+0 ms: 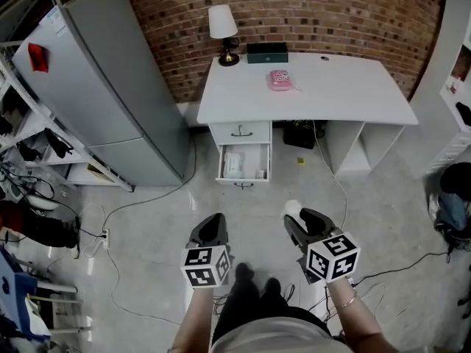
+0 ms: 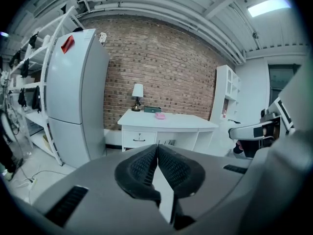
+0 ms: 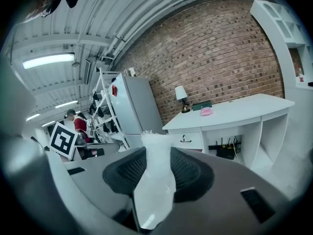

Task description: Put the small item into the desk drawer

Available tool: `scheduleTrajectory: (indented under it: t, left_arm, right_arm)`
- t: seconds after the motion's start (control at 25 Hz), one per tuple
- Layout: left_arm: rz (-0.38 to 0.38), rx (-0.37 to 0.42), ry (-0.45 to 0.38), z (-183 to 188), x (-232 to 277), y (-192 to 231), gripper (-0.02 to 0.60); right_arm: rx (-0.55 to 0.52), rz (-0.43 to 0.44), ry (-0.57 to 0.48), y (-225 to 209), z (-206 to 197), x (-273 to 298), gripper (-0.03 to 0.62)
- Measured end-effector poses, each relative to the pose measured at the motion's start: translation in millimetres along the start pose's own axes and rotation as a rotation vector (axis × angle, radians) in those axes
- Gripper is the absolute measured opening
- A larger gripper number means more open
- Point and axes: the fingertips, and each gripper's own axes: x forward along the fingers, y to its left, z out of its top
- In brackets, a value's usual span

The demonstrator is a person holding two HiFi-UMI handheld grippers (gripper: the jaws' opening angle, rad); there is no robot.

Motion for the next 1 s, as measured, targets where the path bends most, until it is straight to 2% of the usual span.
scheduleTrajectory:
  t: [0.36, 1.0]
  left_arm:
    - [0.013, -0.049, 0.063, -11, 62, 64, 0.025]
    - [-0.050, -0.145, 0.154, 27, 257, 244, 0.025]
  right_arm:
    - [0.028, -0.009, 0.067, -14, 2, 90, 0.160]
    - [0.090, -0.066, 0.191, -39, 39, 360, 0.159]
